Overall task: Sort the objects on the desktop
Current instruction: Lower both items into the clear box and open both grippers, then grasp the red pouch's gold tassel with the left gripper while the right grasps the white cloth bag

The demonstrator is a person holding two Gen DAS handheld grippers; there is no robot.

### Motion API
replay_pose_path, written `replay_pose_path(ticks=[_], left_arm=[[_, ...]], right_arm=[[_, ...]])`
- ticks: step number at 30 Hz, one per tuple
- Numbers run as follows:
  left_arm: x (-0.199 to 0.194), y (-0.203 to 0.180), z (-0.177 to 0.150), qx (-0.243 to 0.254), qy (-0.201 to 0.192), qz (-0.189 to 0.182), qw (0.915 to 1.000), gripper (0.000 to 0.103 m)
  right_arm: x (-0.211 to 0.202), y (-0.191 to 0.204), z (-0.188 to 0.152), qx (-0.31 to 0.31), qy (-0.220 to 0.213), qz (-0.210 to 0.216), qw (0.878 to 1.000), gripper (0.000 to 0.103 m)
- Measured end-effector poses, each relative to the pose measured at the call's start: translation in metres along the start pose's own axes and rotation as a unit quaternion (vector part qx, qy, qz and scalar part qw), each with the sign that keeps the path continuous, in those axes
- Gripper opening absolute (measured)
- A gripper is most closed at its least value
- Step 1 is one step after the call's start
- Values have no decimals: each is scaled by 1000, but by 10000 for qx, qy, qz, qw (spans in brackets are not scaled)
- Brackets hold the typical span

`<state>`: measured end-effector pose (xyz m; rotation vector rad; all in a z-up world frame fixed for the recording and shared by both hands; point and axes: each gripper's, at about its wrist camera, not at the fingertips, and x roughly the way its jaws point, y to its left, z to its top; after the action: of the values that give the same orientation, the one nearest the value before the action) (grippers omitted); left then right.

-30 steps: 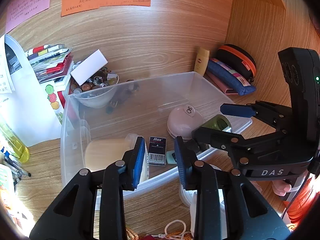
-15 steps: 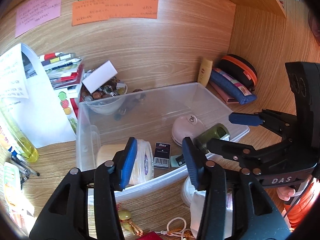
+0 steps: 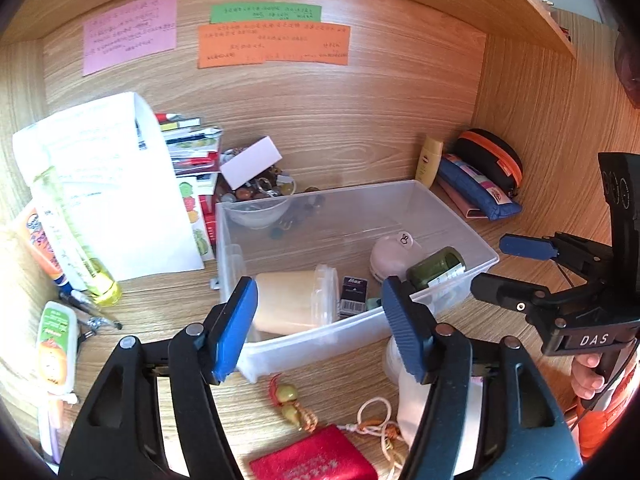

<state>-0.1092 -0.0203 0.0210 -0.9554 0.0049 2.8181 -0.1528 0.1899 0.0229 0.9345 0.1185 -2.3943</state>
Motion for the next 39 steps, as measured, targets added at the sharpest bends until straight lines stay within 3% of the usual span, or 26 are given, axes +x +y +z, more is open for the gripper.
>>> replay_pose_path(ticks=[16, 20, 29, 30, 32, 39], left_arm=[[-23, 19, -50, -7, 429, 429, 9982, 66], [-24, 19, -65, -57, 609, 395, 9973, 66], [-26, 5, -93, -35, 904, 265, 9955, 66], [-26, 2, -96, -10, 926, 235, 9954, 67], [-25, -3, -101, 53, 950, 199, 9953, 80], [-20, -16, -114, 322, 1043, 289, 9936, 80]], right_arm=[[-19, 17, -24, -105, 41, -64, 9999, 82], [-28, 30, -30, -281, -50, -86, 9996, 82], [-35, 61, -45, -420, -26, 320, 9986, 82], [-36, 65, -47, -437, -8, 373, 9983, 82], [-36, 72, -51, -492, 13, 445, 9978, 82], [-38, 84, -65, -570, 80, 560, 9968, 82]])
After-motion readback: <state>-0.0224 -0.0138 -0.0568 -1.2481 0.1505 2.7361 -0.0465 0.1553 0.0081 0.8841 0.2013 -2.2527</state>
